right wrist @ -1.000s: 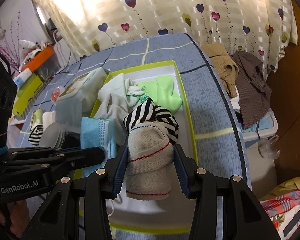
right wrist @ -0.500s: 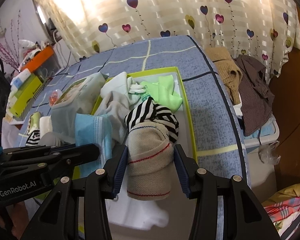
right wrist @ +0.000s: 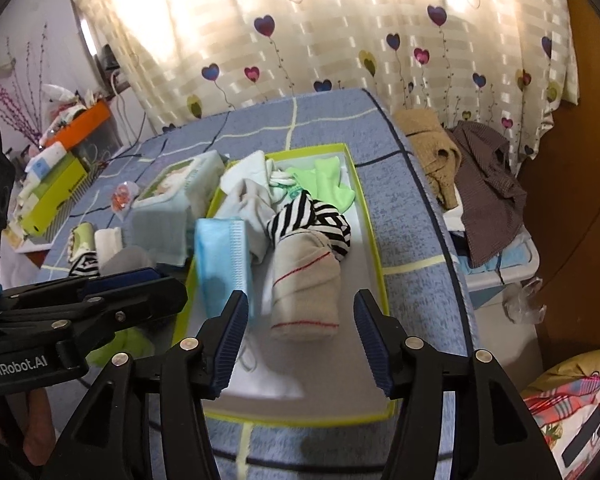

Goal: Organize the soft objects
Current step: 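Lower the mask and beige sock into the tray and open both grippers, then move both grippers back from the tray toward the rolled items on the bed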

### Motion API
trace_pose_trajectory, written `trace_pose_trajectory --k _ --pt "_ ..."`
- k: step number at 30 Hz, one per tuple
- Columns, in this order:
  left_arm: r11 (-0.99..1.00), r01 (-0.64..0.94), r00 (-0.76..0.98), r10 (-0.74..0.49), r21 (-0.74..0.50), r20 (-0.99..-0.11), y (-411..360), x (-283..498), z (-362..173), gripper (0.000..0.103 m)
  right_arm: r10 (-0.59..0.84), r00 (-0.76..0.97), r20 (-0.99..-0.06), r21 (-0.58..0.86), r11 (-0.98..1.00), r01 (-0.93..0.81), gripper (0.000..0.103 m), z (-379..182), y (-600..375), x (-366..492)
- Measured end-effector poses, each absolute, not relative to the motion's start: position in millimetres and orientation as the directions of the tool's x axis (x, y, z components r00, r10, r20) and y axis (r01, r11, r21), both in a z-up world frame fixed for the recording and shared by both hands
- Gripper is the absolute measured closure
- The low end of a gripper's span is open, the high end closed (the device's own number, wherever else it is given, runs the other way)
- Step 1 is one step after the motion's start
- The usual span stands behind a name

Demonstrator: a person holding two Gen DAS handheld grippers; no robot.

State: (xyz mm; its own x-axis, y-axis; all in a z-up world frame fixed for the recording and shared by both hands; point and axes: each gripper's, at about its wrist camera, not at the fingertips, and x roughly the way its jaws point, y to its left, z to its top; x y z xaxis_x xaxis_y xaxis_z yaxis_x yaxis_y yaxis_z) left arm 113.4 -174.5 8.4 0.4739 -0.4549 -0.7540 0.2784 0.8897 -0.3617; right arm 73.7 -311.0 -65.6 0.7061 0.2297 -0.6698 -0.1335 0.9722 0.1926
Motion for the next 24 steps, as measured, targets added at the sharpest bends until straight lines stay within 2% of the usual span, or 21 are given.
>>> trace_pose_trajectory --k 10,24 --pt "0.871 0.326 0.560 -0.491 -0.368 -0.667 -144.7 68.2 36.6 0.061 0.205 0.766 -0.610 0.164 0.978 -0.132 0.044 -34.2 -292.7 25.9" --pt "0.873 0.368 0.610 -0.486 -0.319 -0.626 -125.9 35.4 49.6 0.061 0.197 0.783 -0.590 0.131 0.980 -0.148 0.044 -20.9 -270.6 -2.3"
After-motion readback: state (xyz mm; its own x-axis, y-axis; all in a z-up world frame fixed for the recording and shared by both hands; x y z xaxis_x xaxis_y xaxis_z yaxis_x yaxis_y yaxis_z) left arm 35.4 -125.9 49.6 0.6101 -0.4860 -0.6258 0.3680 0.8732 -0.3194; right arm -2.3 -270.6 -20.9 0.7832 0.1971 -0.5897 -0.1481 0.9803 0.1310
